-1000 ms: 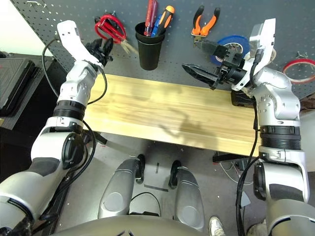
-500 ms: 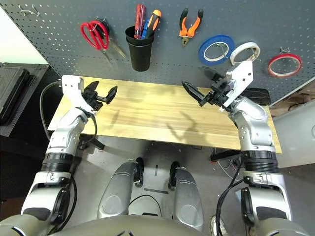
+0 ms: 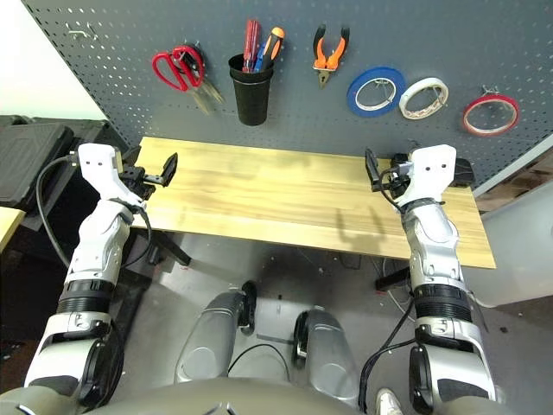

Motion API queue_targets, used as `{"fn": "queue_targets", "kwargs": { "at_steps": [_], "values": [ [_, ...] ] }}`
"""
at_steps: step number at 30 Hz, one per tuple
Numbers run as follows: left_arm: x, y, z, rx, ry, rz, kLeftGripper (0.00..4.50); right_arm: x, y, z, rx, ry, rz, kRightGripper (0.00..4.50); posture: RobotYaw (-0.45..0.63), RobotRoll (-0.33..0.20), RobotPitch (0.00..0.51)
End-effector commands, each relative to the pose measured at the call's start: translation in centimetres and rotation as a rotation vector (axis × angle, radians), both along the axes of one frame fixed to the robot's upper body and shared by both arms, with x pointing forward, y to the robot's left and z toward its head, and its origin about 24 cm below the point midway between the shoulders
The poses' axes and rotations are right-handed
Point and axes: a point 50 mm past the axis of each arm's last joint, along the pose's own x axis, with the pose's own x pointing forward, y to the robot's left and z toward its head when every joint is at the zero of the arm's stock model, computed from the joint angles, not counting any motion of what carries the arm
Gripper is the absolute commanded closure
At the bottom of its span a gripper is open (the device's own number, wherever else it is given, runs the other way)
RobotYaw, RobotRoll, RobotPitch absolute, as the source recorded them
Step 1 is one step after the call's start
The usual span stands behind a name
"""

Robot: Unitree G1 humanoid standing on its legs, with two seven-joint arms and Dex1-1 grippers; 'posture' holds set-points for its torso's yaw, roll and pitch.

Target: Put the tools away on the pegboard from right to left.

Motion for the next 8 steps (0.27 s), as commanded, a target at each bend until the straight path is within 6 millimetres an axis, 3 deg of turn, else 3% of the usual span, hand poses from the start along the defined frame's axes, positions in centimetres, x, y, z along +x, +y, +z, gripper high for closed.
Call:
{"fn": "queue_targets", "kwargs": {
  "at_steps": [1, 8],
  "values": [
    [0.0, 0.7, 0.0, 0.028, 0.01, -0.007, 0.04, 0.1, -1.3, 0.0, -0.015, -0.01, -0.071, 0.0, 0.13, 0.0, 0.196],
    [-0.1, 1.8, 0.6, 0.031, -0.037, 0.076, 0.04, -0.2, -4.3, -0.2, -0.012, -0.019, -0.259, 0.0, 0.11, 0.0, 0.216]
  ]
}}
